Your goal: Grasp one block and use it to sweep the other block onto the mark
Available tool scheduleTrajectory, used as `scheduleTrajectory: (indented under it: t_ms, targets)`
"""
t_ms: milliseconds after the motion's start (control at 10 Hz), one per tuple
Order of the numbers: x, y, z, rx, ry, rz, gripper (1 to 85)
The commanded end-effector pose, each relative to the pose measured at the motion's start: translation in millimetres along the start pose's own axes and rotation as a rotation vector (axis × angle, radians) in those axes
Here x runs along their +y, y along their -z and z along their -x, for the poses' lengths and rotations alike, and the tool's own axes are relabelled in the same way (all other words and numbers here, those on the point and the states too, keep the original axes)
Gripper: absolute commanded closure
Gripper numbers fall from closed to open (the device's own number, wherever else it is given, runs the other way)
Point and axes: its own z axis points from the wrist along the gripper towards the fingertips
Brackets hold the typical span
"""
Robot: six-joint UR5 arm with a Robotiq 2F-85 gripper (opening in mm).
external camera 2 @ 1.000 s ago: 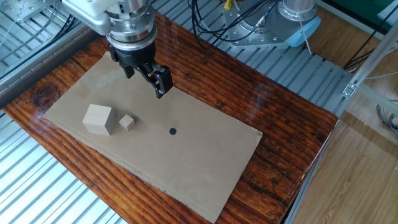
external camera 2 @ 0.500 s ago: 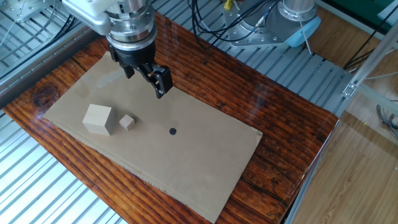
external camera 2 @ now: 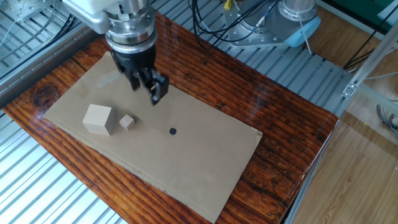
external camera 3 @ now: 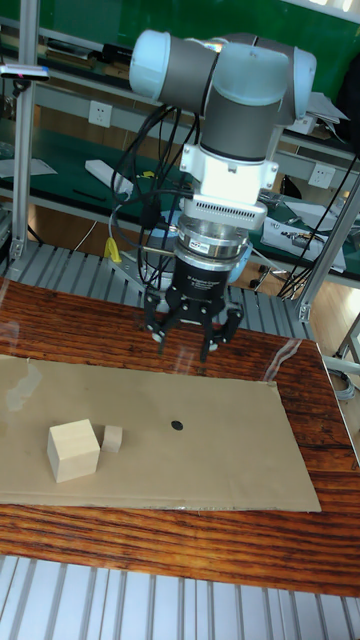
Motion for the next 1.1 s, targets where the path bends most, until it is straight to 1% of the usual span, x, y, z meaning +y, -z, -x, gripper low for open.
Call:
scheduleTrajectory:
  t_ms: [0, 100, 300, 400, 500, 600, 700, 800, 900, 1000]
  targets:
    - [14.5, 1.1, 14.7, -0.06, -0.014, 0.048, 84.3]
    - [6.3, 0.8, 12.7, -0.053, 0.053, 0.017, 84.3]
    - [-7.5, 1.2, 13.0, -0.049, 0.158, -0.031, 84.3]
    - [-18.3, 0.1, 12.9, -0.053, 0.231, -0.049, 84.3]
    - [-28.6, -1.4, 12.1, -0.062, 0.294, -0.051, 84.3]
    - [-35.8, -3.7, 10.4, -0.07, 0.339, -0.034, 84.3]
    - [-45.0, -4.8, 9.0, -0.072, 0.394, -0.035, 84.3]
    - [-63.0, -4.2, 9.0, -0.054, 0.51, -0.089, 84.3]
    - [-81.0, -2.5, 13.7, -0.043, 0.64, -0.165, 84.3]
    - [-93.5, -0.1, 14.4, -0.026, 0.729, -0.216, 84.3]
